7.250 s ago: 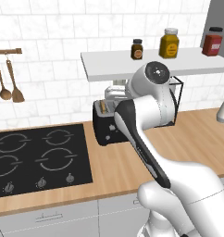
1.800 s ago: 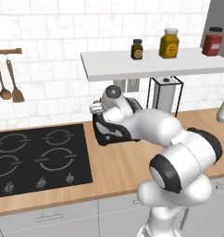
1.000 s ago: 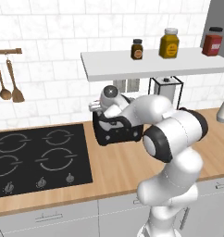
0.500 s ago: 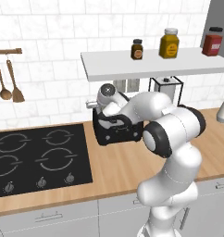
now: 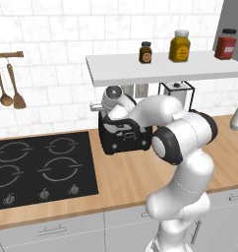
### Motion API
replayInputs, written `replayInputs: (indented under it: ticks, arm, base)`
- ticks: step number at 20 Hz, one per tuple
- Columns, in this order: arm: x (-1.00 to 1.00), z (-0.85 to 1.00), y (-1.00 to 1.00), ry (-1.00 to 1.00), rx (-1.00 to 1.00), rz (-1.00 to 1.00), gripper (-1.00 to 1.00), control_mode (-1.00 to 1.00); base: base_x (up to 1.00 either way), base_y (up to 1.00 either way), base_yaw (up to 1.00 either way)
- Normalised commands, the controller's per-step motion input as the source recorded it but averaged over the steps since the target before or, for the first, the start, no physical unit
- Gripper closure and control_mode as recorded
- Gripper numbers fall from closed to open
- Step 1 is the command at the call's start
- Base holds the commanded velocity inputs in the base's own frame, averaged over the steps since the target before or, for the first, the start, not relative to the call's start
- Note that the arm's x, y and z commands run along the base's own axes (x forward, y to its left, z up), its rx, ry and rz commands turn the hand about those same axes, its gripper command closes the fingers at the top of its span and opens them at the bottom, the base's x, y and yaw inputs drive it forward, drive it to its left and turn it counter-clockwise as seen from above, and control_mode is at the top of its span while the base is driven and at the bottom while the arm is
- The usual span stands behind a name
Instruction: Start the toaster. Once the lever pops up, take the bread to the plate on the dining counter.
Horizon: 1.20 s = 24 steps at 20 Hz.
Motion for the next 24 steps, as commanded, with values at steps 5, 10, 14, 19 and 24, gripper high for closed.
replayInputs:
  ticks: [5,10,14,19,24]
  arm:
    - [0.09,-0.20,0.00,0.00,0.00,0.00,1.00,-1.00]
    - [-0.15,-0.01,0.00,-0.14,0.00,0.00,1.00,-1.00]
    - [-0.40,0.02,0.00,-0.29,0.00,0.00,1.00,-1.00]
    - [-0.34,0.52,0.00,-0.25,0.02,0.00,1.00,-1.00]
    - [-0.24,0.79,0.04,-0.07,0.05,0.00,1.00,-1.00]
  base:
    - [0.00,0.00,0.00]
    - [0.00,0.00,0.00]
    - [0.00,0.00,0.00]
    - [0.00,0.00,0.00]
    - [0.00,0.00,0.00]
